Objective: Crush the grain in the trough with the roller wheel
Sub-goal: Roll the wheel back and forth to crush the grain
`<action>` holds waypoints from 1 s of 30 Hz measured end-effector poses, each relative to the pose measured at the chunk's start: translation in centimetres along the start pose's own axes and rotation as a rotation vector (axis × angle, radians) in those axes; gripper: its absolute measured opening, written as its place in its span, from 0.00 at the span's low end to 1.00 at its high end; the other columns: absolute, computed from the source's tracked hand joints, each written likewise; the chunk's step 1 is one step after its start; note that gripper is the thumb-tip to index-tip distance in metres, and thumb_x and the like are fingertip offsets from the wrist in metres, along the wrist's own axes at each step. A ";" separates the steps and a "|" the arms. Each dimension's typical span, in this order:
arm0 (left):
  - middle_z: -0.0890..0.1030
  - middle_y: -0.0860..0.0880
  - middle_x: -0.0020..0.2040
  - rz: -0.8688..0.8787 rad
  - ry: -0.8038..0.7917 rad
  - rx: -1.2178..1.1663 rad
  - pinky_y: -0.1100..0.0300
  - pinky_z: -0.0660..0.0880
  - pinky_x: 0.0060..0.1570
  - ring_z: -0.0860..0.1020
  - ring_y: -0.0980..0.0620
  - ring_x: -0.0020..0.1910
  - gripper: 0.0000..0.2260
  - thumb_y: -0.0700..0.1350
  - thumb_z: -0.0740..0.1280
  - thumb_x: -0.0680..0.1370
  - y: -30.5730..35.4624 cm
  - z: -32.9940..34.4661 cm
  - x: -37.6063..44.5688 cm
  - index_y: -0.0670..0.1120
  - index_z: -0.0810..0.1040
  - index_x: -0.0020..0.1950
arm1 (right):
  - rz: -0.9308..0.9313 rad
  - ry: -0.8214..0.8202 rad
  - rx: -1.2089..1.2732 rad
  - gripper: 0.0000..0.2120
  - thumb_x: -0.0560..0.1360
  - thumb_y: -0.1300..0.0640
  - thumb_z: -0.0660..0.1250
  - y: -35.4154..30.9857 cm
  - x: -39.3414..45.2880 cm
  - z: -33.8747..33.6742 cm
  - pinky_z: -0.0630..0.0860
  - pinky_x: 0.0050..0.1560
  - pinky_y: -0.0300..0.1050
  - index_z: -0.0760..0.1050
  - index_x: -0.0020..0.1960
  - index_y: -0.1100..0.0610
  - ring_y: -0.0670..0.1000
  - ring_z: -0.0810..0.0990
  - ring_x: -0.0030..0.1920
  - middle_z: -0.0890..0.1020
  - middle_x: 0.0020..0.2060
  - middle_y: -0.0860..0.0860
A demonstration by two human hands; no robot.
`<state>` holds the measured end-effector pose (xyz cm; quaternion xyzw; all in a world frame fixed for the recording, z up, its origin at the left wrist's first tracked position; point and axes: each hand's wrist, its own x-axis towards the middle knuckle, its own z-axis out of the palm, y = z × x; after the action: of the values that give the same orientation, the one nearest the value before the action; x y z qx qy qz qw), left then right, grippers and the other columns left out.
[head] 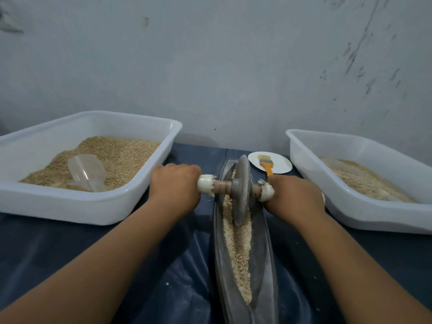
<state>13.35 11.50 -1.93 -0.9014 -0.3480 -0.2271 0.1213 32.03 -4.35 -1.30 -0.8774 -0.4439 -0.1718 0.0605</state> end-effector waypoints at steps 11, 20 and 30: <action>0.67 0.54 0.32 0.098 0.128 0.089 0.57 0.62 0.39 0.69 0.50 0.35 0.10 0.48 0.69 0.70 0.2 -0.3 0.4 0.54 0.67 0.39 | 0.026 -0.059 0.055 0.03 0.66 0.52 0.65 0.7 -2.0 0.1 0.63 0.30 0.41 0.72 0.39 0.46 0.48 0.75 0.36 0.77 0.35 0.43; 0.72 0.54 0.35 -0.004 -0.011 -0.016 0.56 0.66 0.39 0.72 0.51 0.36 0.09 0.47 0.68 0.72 0.1 0.3 0.8 0.55 0.67 0.41 | -0.045 -0.083 -0.056 0.04 0.68 0.51 0.66 -0.2 1.0 -0.9 0.63 0.32 0.40 0.73 0.43 0.46 0.48 0.71 0.35 0.74 0.35 0.43; 0.74 0.54 0.36 -0.013 -0.102 -0.051 0.57 0.70 0.38 0.75 0.52 0.37 0.09 0.46 0.68 0.72 0.0 0.6 2.1 0.54 0.68 0.40 | -0.054 -0.136 -0.077 0.08 0.68 0.47 0.69 -0.3 2.4 -1.0 0.66 0.35 0.41 0.74 0.46 0.45 0.48 0.73 0.37 0.74 0.37 0.42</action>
<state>14.88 12.93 -1.45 -0.9124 -0.3537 -0.1904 0.0787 32.86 -2.59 0.50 -0.8765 -0.4634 -0.1302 -0.0081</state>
